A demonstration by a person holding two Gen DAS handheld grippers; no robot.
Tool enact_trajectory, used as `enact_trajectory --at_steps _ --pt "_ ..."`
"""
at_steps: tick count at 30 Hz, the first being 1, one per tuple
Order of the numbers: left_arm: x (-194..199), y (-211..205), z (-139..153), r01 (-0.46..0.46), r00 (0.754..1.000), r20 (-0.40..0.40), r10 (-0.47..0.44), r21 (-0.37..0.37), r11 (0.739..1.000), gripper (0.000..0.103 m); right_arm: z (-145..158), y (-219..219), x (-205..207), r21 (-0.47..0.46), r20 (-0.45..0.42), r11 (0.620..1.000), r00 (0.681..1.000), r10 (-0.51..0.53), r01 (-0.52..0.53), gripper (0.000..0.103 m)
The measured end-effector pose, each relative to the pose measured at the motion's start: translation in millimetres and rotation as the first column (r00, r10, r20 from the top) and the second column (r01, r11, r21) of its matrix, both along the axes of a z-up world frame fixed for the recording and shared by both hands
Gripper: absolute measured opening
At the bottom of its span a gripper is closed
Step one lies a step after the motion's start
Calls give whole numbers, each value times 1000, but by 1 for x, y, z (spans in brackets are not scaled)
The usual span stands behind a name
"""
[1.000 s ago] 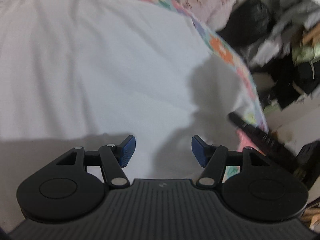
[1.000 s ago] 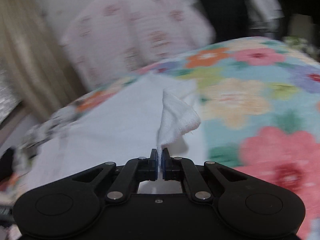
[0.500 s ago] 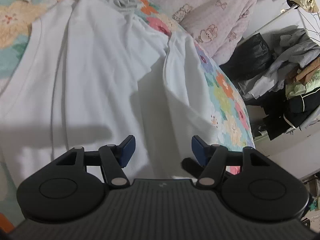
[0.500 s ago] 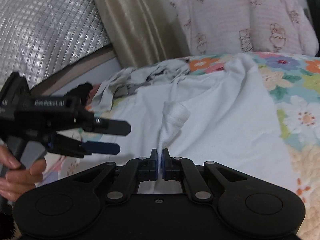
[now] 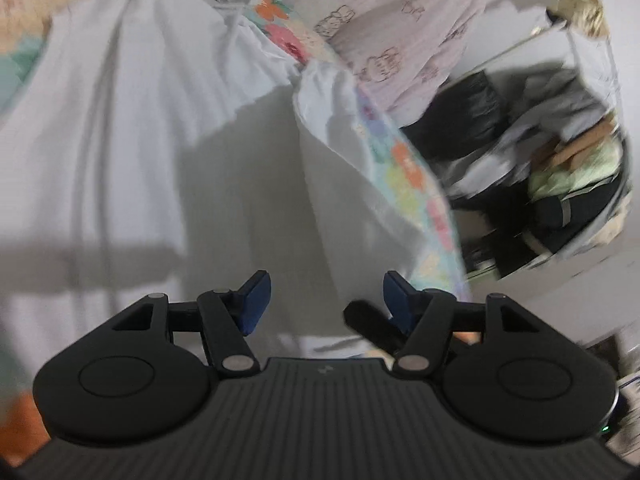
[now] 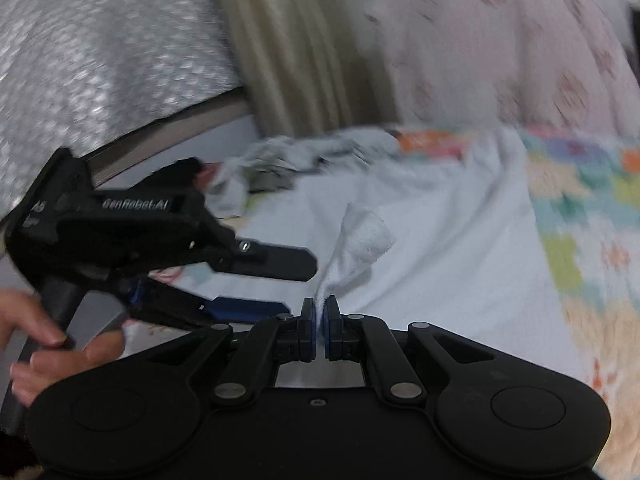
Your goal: Fold clothes
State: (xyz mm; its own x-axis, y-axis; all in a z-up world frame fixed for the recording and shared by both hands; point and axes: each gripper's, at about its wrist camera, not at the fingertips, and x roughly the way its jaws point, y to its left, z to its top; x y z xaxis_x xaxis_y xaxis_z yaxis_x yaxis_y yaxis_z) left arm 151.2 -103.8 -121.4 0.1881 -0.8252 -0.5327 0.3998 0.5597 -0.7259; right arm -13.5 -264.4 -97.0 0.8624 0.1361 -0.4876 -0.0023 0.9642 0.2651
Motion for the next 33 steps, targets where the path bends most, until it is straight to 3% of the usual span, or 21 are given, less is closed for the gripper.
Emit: enact_trajectory --at_steps 3,6,8,13,16,21,29,33 --pt "-1 1 -5 -12 1000 26 11 73 997 62 -2 15 10 -52 -34 998 999 25 -27 6" --pt "0 -1 -14 -5 1000 18 3 98 995 62 -22 35 18 -151 -97 988 995 20 -35 6" --pt "-2 -3 -16 13 998 60 -22 149 989 62 -35 40 23 -174 -142 985 990 -8 -17 6" --pt "-4 -6 -27 45 994 92 -66 217 975 62 -42 32 30 -102 -191 993 979 -70 52 7" --pt "-2 4 -26 -6 993 114 -25 258 966 62 -43 32 32 -84 -207 994 974 -91 75 8" --pt "1 22 -19 -50 993 117 26 211 976 62 -36 37 39 -120 -220 990 970 -99 74 10" --pt "-12 18 -16 -35 986 165 -4 232 972 62 -33 55 36 -230 -237 970 962 -136 81 10" --pt "-16 18 -14 -19 982 187 -20 203 979 62 -25 53 33 -201 -236 976 962 -135 88 11"
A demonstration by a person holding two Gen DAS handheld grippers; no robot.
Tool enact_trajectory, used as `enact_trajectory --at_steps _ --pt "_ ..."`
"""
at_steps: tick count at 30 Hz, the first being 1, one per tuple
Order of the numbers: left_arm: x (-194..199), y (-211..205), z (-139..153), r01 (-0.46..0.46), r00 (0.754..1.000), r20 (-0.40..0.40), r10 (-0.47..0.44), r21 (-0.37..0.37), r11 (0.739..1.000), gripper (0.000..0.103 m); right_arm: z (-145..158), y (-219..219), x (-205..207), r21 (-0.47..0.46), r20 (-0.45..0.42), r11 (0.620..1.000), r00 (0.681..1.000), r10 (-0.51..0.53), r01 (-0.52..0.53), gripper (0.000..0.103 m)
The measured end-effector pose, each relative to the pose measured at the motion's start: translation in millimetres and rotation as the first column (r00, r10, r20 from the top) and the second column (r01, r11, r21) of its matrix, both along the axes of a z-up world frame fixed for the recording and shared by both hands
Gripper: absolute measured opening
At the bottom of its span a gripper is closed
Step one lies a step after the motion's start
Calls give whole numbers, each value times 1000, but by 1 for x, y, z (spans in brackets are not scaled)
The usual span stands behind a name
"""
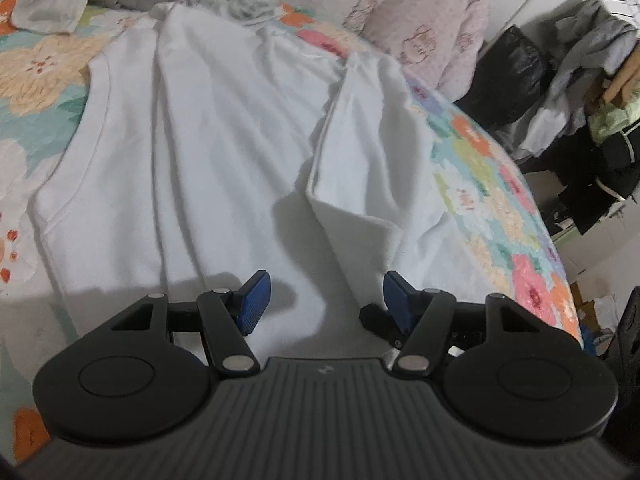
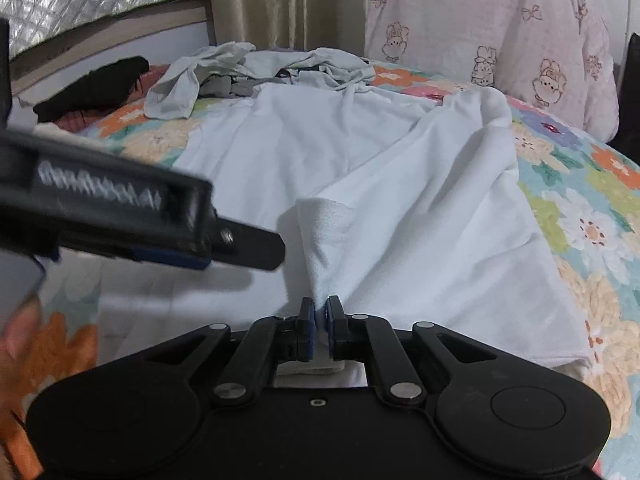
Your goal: Fold clothes
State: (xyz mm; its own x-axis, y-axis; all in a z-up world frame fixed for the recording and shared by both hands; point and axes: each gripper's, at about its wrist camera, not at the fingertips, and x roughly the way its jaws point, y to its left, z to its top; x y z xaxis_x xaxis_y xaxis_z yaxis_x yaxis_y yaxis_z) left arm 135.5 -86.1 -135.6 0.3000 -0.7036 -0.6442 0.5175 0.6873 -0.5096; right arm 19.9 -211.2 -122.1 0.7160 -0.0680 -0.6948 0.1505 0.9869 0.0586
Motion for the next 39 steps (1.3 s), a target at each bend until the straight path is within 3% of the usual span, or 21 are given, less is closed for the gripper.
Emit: enact_trajectory --at_steps 6,12,14,18,23,27,31,33,36,39 --pt "-1 -1 5 13 1000 15 -12 -44 999 62 4 -2 -8 65 44 994 995 90 -93 12" --pt "1 -6 -2 14 1000 28 -14 3 1000 62 -12 -23 -12 185 14 978 995 98 -99 13" --pt "2 -6 -3 10 999 31 -11 18 1000 62 -10 -36 -18 231 21 969 996 82 -84 18" --pt "-1 -12 2 16 998 58 -18 42 999 62 -1 -61 -32 282 63 958 997 37 -53 39" --pt "-9 -20 9 35 993 109 -43 75 997 62 8 -90 -52 319 119 945 992 31 -68 45" --pt "-18 -26 16 62 985 153 -76 96 993 62 4 -112 -54 314 110 949 994 3 -38 47" --pt "-24 -40 14 72 974 198 -114 210 975 62 -7 -126 -52 320 63 948 998 -15 -6 47" --pt "-14 -39 7 40 984 161 -78 226 973 62 -11 -130 -54 283 43 959 999 -16 3 47" --pt "7 -26 -4 -25 997 69 14 166 986 62 -11 -131 -59 195 23 981 1000 -3 -1 47" --pt "23 -25 -11 -19 1000 -15 20 92 996 62 -10 -127 -64 77 11 996 999 49 -50 48"
